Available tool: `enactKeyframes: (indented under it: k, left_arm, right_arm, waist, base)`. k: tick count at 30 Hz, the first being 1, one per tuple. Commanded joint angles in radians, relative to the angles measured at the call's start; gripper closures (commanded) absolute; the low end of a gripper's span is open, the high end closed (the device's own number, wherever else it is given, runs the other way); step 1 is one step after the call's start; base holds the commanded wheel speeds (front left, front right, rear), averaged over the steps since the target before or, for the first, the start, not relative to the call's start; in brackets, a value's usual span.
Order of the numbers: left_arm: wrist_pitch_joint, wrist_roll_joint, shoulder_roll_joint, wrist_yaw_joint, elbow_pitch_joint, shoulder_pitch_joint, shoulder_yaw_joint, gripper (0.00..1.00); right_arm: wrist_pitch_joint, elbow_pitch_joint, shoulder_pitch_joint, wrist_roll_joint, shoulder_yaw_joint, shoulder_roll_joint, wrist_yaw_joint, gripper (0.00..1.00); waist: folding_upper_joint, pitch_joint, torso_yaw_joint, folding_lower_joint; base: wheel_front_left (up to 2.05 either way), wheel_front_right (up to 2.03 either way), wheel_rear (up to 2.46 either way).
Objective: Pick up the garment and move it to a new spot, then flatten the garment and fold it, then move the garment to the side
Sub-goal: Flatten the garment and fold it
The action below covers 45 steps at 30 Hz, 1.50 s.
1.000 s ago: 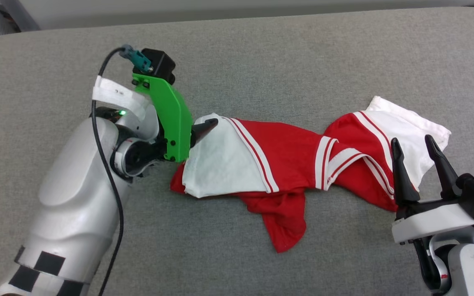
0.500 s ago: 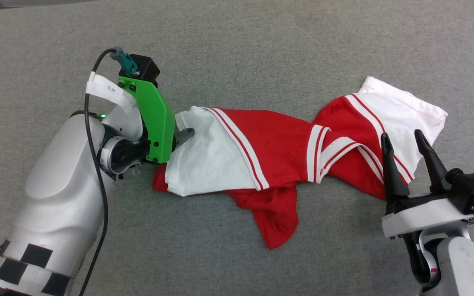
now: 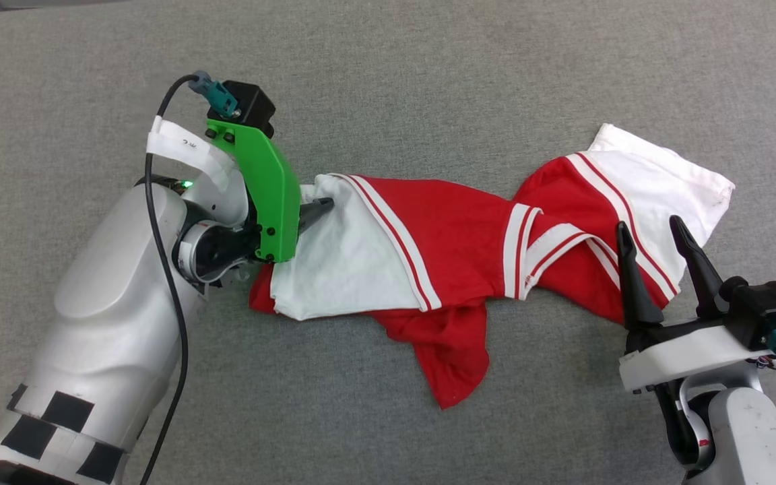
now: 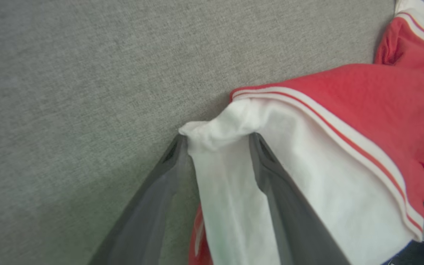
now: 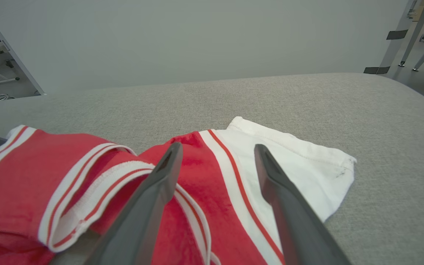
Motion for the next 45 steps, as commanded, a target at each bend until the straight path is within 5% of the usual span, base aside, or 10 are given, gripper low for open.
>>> enactKeyframes:
  k: [1, 16, 27, 36, 45]
  left_arm:
    - [-0.010, -0.011, 0.000, -0.003, 0.005, -0.019, -0.007, 1.00]
    - [-0.213, -0.057, 0.065, -0.003, -0.080, -0.025, -0.010, 1.00]
    - [-0.469, 0.025, 0.022, 0.004, -0.107, -0.125, 0.036, 1.00]
    - [-0.369, 0.003, 0.102, 0.025, -0.110, -0.001, 0.011, 1.00]
    - [-0.214, -0.102, 0.239, 0.114, -0.303, 0.290, 0.023, 1.00]
  right_arm:
    - [-0.007, 0.003, -0.018, -0.009, 0.002, 0.005, -0.001, 0.00]
    - [0.009, 0.039, 0.015, -0.016, -0.008, 0.004, -0.001, 0.00]
    - [0.003, 0.080, 0.044, -0.011, -0.005, 0.020, -0.001, 0.00]
    - [0.000, 0.098, 0.066, -0.009, -0.004, 0.031, -0.001, 0.00]
    - [0.014, 0.090, 0.076, -0.014, -0.017, 0.029, -0.001, 0.00]
  waist:
    - [0.0000, -0.002, 0.001, 0.0000]
    - [0.0000, -0.142, 0.061, 0.0000]
    - [0.0000, -0.230, 0.083, 0.0000]
    - [0.0000, -0.262, 0.132, 0.0000]
    - [0.0000, -0.245, 0.185, 0.0000]
  base:
    - [0.00, 0.00, 0.00]
    - [0.00, 0.00, 0.00]
    - [0.00, 0.00, 0.00]
    - [0.00, 0.00, 0.00]
    - [0.00, 0.00, 0.00]
